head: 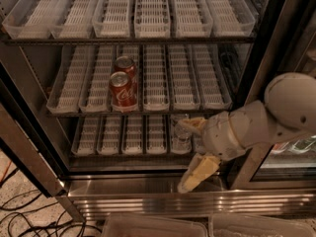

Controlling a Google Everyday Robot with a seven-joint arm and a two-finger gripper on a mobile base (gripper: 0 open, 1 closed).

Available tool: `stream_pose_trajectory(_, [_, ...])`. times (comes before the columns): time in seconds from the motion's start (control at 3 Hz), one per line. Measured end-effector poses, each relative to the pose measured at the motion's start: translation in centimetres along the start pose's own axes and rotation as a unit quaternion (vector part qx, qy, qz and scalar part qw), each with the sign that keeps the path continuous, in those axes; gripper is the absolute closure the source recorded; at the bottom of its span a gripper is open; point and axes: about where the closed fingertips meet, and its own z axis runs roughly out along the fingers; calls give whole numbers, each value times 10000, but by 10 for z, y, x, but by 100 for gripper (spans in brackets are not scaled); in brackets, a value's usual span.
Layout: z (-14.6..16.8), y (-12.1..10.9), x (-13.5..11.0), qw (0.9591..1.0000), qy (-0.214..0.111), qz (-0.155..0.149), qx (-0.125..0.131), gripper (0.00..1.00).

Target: Pick coke can from middle shelf of fridge

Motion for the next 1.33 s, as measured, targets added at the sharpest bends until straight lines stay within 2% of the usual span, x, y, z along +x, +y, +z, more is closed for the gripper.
stream_pose_trajectory(0.33, [27,14,-25,9969,-598,461,224,0])
stream_pose_trajectory(0.67, [46,14,-50,9866,-1331,770,554,0])
stream_pose_trajectory(1.0, [55,5,-72,9738,-1873,750,1052,0])
stream_pose_trajectory(1.33, [58,-4,-93,9587,-2207,638,1679,0])
